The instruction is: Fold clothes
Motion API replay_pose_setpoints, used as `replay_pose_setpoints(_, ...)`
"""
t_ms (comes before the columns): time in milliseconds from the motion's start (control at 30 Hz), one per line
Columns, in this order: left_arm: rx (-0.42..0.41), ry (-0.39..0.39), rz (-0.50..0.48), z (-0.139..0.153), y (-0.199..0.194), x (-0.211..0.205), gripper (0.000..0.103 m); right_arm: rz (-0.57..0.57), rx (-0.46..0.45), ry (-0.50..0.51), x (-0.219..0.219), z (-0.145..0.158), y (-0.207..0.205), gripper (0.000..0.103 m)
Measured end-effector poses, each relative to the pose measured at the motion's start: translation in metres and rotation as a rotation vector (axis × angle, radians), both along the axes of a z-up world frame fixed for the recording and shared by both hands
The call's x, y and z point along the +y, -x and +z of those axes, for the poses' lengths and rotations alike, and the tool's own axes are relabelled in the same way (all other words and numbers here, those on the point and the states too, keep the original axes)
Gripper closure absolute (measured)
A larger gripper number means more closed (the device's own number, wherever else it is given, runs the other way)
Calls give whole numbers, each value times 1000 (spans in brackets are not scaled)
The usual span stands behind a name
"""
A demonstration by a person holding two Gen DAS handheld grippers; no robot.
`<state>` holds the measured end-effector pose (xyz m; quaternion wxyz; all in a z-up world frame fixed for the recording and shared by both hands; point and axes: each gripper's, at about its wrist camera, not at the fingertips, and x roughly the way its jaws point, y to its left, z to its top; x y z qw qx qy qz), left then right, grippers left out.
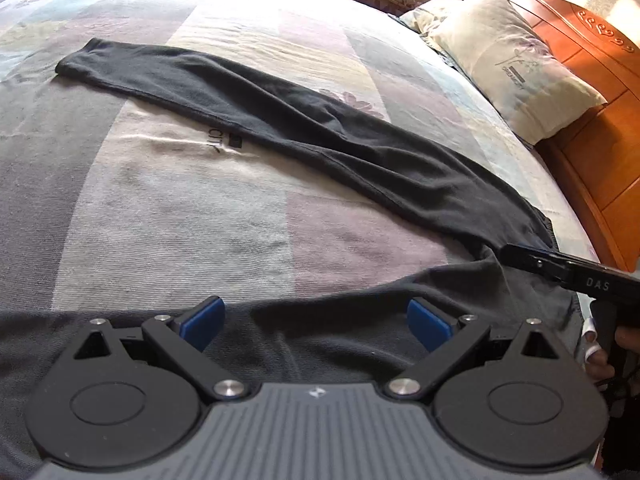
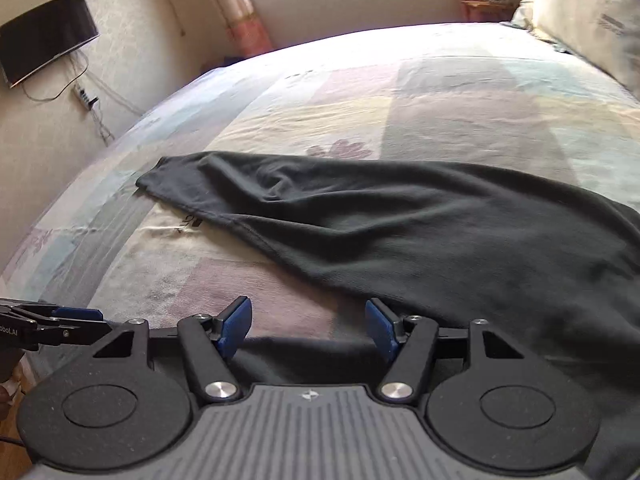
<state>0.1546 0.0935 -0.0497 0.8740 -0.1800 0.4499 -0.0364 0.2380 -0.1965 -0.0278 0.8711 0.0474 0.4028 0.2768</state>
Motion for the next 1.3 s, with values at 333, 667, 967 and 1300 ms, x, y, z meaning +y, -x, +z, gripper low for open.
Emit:
replay_pose_setpoints(333, -12, 78, -190, -13, 3, -49, 5, -230, 88, 31, -85, -21, 77, 33)
replay_pose_setpoints(667, -31, 91, -190, -10, -3, -64, 6, -254, 12, -1, -82, 0, 107, 29)
replay_pose_setpoints(967, -2, 155, -211, -33, -4, -49, 5, -170, -10, 121, -45, -20, 88, 29)
replay_pose_setpoints(1300, 115, 57, -283, -33, -58, -41, 1, -186, -50, 293, -34, -29, 4, 25)
